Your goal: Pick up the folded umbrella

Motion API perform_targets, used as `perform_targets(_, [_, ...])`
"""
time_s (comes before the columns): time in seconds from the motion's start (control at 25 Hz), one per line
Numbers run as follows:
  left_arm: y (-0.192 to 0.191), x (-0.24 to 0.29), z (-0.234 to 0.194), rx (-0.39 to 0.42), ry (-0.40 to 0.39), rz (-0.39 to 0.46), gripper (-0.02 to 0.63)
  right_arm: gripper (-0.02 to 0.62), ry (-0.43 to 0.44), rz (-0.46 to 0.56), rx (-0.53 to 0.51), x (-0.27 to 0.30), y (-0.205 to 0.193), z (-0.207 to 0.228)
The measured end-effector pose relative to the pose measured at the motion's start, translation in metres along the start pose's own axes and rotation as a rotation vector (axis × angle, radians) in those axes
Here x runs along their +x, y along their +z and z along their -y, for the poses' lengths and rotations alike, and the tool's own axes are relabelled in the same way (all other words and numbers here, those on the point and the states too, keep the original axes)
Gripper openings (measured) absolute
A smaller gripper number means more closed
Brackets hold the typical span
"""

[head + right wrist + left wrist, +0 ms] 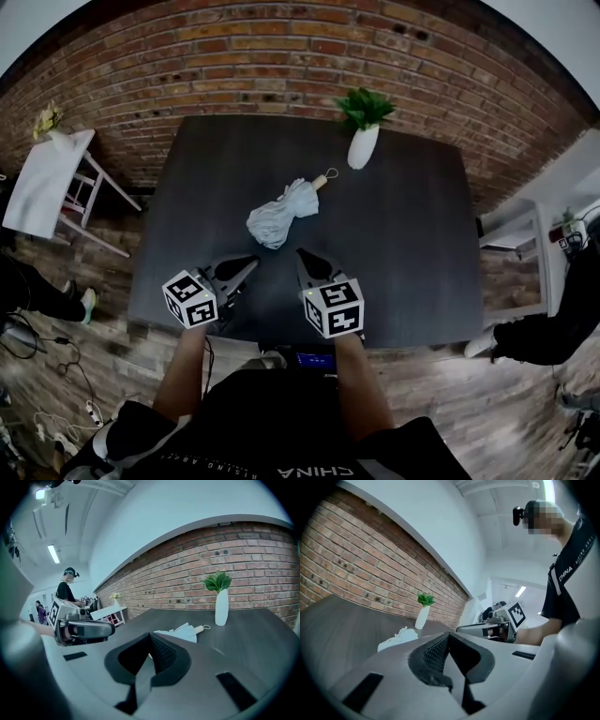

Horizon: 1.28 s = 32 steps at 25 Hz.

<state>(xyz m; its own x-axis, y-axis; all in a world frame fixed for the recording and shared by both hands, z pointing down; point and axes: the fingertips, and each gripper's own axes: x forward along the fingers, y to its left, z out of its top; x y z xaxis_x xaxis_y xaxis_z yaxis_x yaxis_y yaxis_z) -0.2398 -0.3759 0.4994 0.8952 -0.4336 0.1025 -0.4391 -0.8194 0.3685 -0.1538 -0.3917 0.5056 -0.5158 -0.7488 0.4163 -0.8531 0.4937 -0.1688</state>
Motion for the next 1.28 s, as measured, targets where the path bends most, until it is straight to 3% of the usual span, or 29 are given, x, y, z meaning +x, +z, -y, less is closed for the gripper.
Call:
perform_targets(0.2, [0.002, 0.006, -0.012, 0.091, 0.031, -0.02, 0.002, 0.008, -0.007, 0.004, 0.012, 0.003, 0.003, 0.006])
perform_targets(0.72, [0.011, 0.042, -0.009, 0.022, 0.081, 0.024, 0.002, 0.008, 0.035, 0.008, -0.001, -0.011, 0.018, 0.046])
perform_targets(1.0, [-0.001, 0.056, -0.006, 0.036, 0.13, -0.053, 0.002, 0.008, 0.078, 0.005, -0.003, -0.015, 0.013, 0.055])
perform_targets(1.16, [-0.004, 0.066, -0.013, 0.093, 0.222, -0.136, 0.002, 0.008, 0.109, 0.002, -0.004, -0.019, 0.012, 0.06])
perform_targets(1.28, [-0.001, 0.075, -0.017, 0.112, 0.281, -0.153, 0.002, 0.008, 0.146, -0.003, -0.012, -0.023, 0.007, 0.061])
